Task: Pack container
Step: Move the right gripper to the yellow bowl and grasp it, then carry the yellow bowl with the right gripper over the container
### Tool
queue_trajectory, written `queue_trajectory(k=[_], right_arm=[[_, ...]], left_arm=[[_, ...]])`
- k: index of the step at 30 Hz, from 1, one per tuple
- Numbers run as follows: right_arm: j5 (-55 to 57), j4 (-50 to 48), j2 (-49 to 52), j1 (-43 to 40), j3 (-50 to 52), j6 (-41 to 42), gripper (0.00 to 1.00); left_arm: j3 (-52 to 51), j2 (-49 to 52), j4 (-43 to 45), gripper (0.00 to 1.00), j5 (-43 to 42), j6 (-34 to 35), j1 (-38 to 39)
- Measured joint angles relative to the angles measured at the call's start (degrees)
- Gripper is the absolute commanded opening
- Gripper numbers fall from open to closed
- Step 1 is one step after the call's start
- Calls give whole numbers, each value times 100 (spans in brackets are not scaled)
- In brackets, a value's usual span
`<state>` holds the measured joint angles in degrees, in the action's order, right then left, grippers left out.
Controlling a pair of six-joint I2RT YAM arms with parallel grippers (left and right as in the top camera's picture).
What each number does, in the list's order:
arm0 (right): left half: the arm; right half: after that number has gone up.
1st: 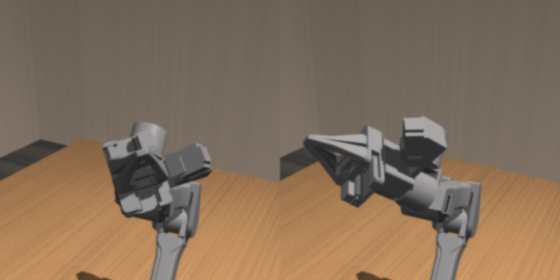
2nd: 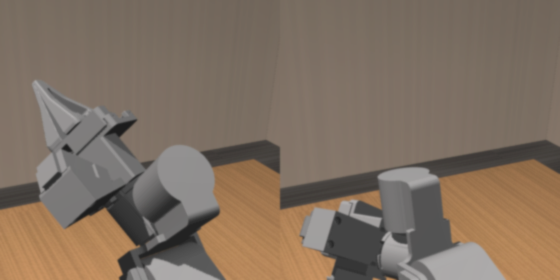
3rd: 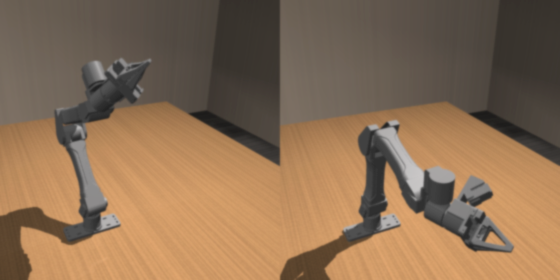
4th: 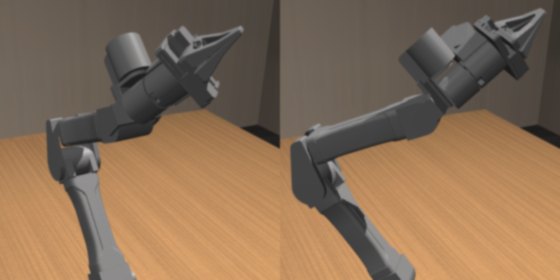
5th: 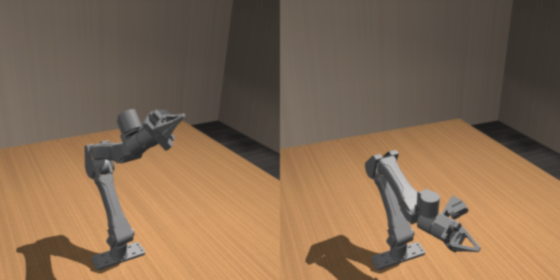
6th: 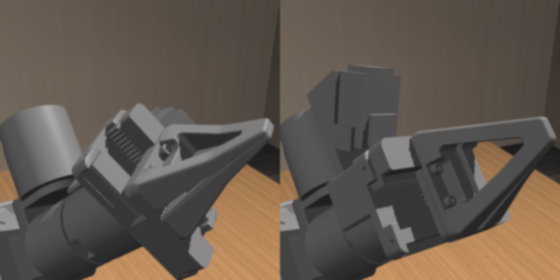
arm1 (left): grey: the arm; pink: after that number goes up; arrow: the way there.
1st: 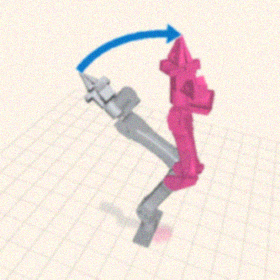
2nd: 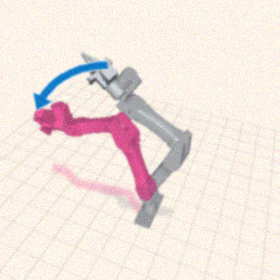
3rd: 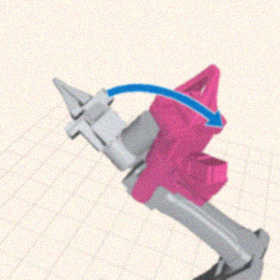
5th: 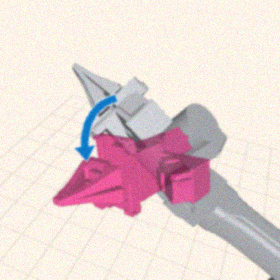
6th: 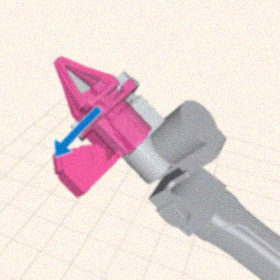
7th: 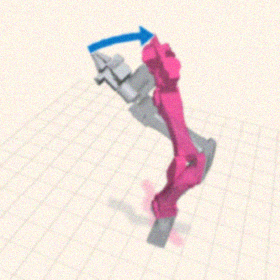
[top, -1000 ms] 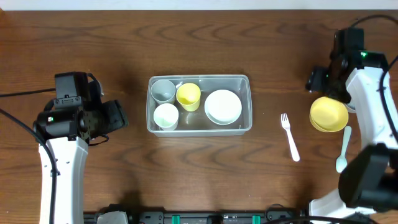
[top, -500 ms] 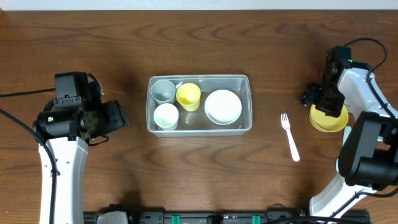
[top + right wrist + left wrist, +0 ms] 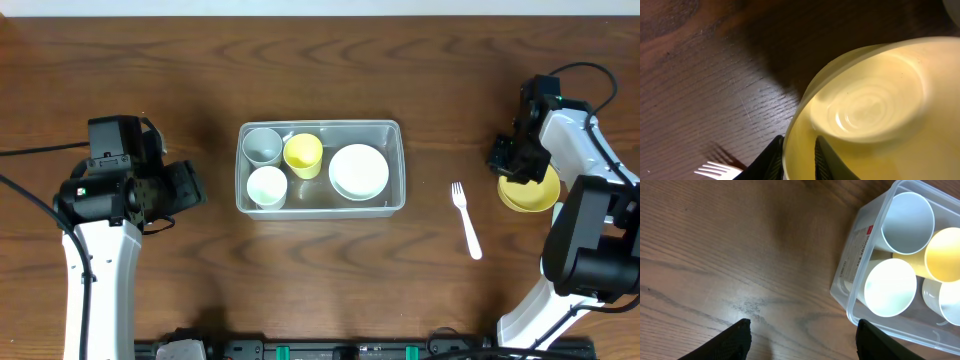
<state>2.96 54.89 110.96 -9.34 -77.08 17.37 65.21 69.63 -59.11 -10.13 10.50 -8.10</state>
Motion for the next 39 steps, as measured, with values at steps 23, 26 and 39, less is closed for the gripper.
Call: queue_trajectory(k=[23, 26, 39], right_arm=[[-28, -155, 0, 275, -20, -400, 1], [-133, -33, -7, 595, -201, -693, 1], [-688, 125, -1375, 2852, -1185, -2398, 1]], left_arm=[[0, 0, 0, 68, 0, 0, 0], [0, 0, 0, 68, -2, 2, 0], [0, 0, 4, 68, 0, 0, 0]])
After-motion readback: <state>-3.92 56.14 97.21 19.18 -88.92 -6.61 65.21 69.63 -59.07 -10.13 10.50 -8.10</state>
